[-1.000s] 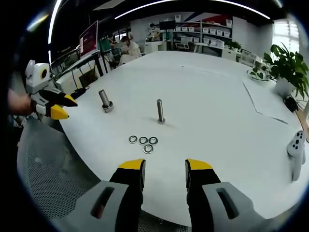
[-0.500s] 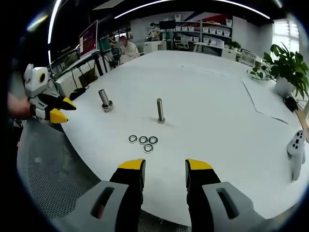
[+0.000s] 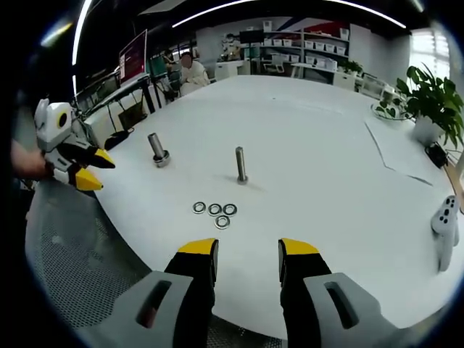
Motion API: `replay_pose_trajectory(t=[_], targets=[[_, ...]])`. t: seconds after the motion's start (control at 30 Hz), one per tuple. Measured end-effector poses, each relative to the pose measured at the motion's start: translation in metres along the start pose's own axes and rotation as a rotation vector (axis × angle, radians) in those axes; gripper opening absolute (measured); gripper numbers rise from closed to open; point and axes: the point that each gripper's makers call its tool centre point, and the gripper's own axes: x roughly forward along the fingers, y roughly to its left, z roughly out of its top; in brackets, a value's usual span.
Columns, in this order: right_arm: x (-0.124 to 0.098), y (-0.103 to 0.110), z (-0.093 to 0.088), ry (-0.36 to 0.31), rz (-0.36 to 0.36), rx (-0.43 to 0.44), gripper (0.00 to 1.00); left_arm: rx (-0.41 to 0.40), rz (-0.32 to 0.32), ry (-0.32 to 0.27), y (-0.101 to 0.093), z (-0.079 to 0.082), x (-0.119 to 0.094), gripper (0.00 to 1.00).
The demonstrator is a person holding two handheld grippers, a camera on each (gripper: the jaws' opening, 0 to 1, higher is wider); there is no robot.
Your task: Place the washer onto the threaded stud by aligning its center hole with the stud, sliding it down to the base, and recovering from edge contact or off-axis alignment until the washer reaches the visible bottom stop.
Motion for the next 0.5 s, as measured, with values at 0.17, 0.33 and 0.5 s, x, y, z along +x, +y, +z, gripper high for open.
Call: replay_pose_trajectory(t=[0.17, 0.33, 0.5], targets=[[0.0004, 0.0001, -0.0011, 0.003, 0.001, -0.001, 0.36, 0.011, -0.002, 0.002, -0.0013, -0.0017, 0.0022, 0.32], [0.0002, 0.0003, -0.0013, 0.007, 0.000, -0.002, 0.36, 0.045, -0.012, 0.006, -0.0061, -0.0019, 0.0026, 0.32], [0.0004, 0.0008, -0.0017, 0.009, -0.001, -0.005, 0.36, 0.039, -0.009, 0.002, -0.0043, -0.0019, 0.0027, 0.32]])
